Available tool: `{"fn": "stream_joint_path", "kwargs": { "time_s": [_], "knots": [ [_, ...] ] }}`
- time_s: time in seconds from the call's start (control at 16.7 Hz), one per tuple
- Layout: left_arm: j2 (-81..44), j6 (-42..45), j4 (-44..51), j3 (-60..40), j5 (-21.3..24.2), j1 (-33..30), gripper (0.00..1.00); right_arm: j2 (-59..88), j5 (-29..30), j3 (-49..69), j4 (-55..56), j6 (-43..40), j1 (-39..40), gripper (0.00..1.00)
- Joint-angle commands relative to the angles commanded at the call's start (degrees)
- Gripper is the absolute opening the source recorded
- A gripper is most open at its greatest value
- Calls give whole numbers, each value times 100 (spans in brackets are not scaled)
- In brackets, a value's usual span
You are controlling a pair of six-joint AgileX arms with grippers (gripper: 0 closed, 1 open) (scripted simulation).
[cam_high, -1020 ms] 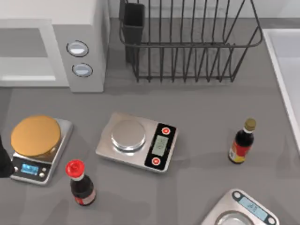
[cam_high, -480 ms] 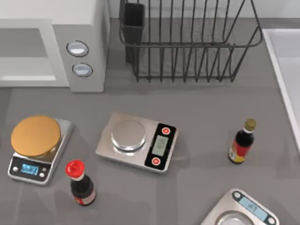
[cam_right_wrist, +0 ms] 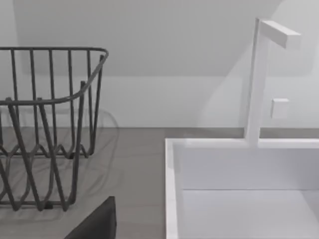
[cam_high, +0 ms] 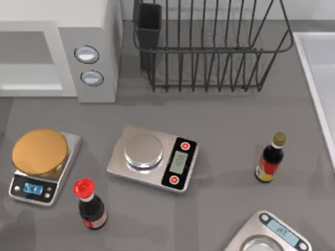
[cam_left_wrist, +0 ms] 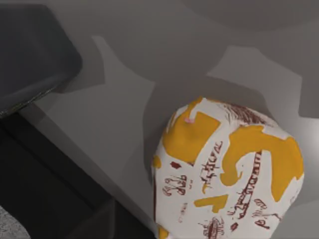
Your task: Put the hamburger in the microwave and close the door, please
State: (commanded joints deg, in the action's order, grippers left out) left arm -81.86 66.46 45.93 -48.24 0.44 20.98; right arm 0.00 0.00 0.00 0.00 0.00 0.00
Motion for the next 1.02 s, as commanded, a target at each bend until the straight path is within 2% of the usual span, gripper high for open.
{"fn": "stream_joint_path", "kwargs": {
  "time_s": [0.18,0.36,0.72,1.02],
  "knots": [
    [-827,834,575,-647,-17,236,100,0,0,0,0,0,0,100],
    [-1224,1278,877,-1059,-25,328,100,0,0,0,0,0,0,100],
    [-1227,1295,898,-1053,-20,290,100,0,0,0,0,0,0,100],
    [-1144,1332,454,-540,-40,370,100,0,0,0,0,0,0,100]
  ]
}}
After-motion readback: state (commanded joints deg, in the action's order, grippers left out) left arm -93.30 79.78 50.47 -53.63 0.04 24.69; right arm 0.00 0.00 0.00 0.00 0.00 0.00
